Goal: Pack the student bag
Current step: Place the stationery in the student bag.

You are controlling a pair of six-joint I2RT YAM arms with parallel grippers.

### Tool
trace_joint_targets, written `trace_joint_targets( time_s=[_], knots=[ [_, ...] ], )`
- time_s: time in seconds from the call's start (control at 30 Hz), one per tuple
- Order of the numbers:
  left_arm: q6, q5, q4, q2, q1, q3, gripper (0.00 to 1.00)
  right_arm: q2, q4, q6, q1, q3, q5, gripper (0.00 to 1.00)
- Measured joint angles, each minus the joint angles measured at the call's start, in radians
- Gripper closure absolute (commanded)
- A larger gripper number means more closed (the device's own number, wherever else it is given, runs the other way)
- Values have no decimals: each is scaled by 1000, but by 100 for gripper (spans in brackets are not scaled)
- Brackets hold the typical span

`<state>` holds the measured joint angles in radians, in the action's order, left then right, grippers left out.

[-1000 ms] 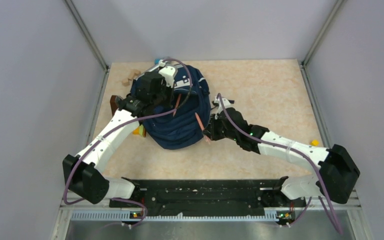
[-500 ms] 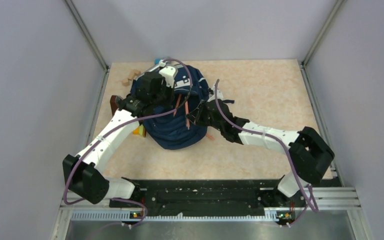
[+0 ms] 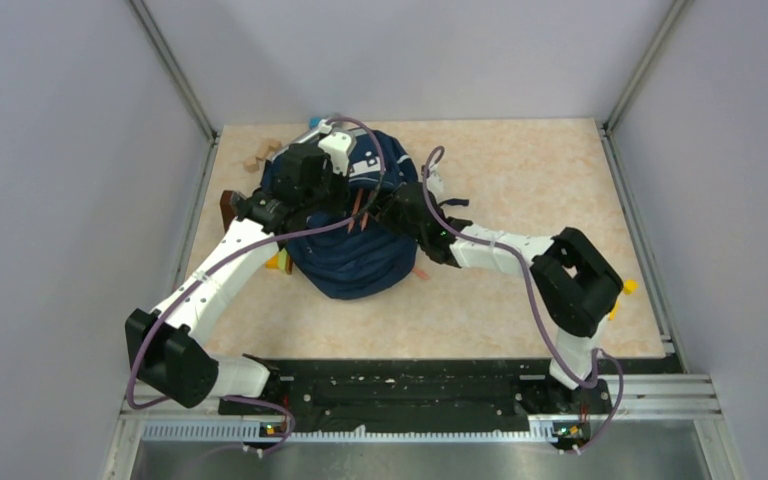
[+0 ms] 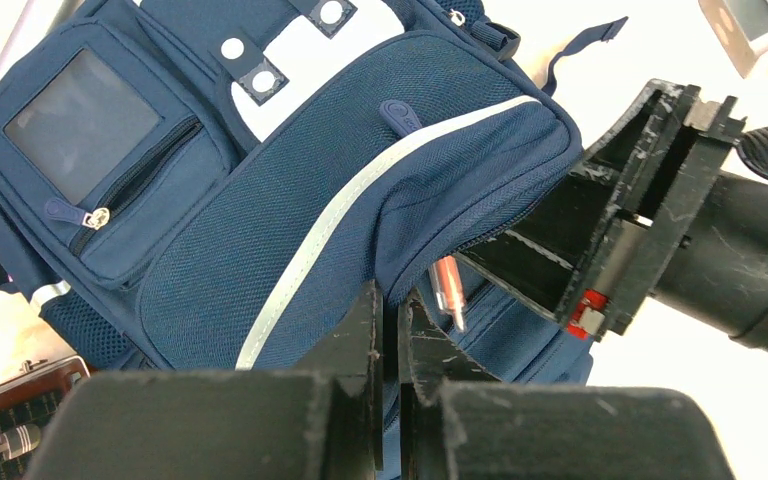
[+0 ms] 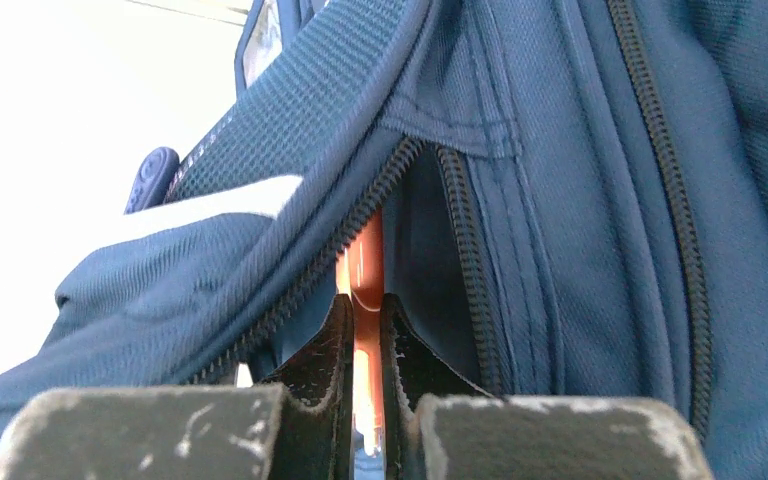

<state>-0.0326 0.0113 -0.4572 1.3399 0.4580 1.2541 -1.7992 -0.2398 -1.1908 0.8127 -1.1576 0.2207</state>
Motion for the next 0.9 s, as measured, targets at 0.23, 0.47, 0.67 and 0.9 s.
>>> trace_joint_targets(
  time_s=[0.23,0.47,0.67,0.9],
  knots=[
    [0,0,0,0,0,0,100,-49,-3,-26,0,-37,55,92],
    [0,-6,1,0,-4,-2,100,-100,-7,-13,2,-77,82,84],
    [0,-20,9,0,-7,-3,100,-115,-12,19,5,-104,109,64],
    [0,-18,8,0,-6,-3,100,-93,-109,77,21,-38,127,55]
  ],
)
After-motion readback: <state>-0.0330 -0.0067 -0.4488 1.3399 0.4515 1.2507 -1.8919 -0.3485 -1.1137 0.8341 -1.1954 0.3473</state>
